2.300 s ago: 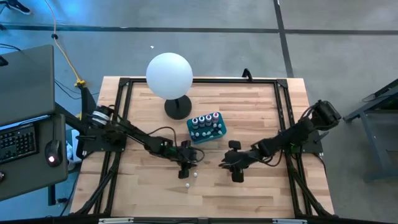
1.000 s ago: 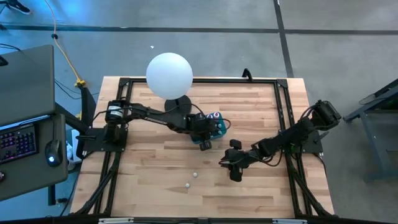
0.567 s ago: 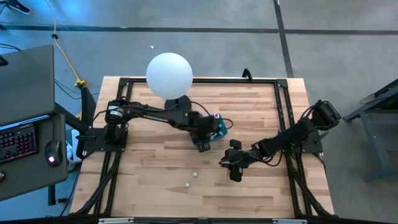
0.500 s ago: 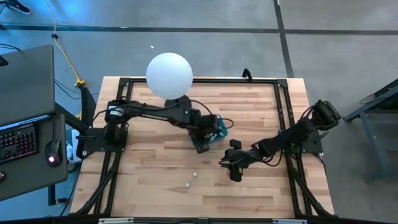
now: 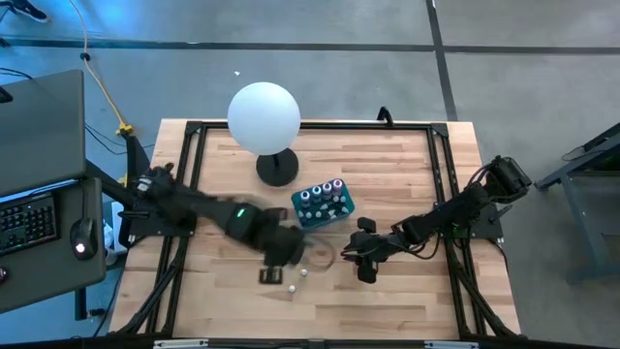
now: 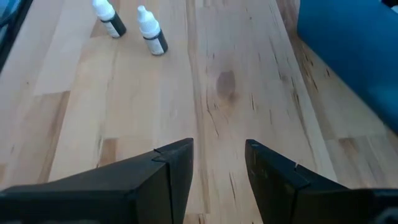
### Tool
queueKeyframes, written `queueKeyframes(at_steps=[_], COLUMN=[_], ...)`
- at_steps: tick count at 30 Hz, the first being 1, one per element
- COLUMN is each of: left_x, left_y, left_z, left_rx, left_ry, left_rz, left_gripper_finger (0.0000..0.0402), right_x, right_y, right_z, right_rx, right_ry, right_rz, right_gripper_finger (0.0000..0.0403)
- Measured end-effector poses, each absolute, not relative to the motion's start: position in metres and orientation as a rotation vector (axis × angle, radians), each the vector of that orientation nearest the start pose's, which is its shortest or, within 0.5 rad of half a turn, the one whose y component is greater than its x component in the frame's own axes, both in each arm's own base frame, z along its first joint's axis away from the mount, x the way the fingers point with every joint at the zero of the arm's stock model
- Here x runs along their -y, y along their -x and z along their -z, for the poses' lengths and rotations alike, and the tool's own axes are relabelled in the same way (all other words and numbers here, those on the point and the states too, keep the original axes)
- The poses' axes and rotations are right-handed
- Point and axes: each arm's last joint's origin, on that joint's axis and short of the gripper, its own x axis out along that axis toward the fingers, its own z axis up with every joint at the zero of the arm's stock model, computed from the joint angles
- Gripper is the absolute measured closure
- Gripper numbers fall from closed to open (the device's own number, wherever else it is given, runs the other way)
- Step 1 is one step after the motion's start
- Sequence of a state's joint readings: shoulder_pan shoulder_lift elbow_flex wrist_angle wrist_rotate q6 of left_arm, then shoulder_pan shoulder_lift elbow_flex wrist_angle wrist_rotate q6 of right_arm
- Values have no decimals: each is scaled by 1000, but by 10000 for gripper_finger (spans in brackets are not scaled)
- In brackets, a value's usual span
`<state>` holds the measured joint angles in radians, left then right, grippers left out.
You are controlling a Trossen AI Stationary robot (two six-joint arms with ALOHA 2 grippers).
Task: Pick & Place food coloring
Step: Put the black food coloring bottle into the bin
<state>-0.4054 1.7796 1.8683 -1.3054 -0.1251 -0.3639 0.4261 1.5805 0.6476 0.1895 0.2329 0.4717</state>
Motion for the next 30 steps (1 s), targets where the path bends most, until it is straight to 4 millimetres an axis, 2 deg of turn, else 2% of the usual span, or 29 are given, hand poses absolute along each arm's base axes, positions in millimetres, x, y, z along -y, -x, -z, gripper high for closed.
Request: queueKeyframes(at_steps=[2,5,9,13,17,20,26,30], left_x=[152,180,221,246,248,244,239,239], left_y=[-297,-275,-249,-240,-237,-234,-233,-234], left_z=[-358,-361,-336,-295,-267,-251,-239,-239], left_rx=[-1191,-1156,-1179,-1165,-1098,-1125,-1151,-1146], left_ry=[-66,-38,-69,-118,-86,-73,-50,-35], left_rz=[-58,-88,-60,-42,-123,-176,-211,-217], left_gripper_finger=[287,287,287,287,287,287,287,287], right_x=[-113,-114,-115,-123,-133,-140,-152,-150], right_y=[-265,-266,-270,-281,-298,-318,-364,-382], right_z=[-142,-144,-149,-148,-132,-125,-120,-117], right_rx=[-718,-696,-634,-502,-419,-424,-461,-559], right_ry=[-214,-223,-215,-167,-176,-155,-28,2], right_rz=[-17,-23,-51,-106,-181,-192,-155,-114], right_gripper_finger=[265,265,265,265,259,237,191,182])
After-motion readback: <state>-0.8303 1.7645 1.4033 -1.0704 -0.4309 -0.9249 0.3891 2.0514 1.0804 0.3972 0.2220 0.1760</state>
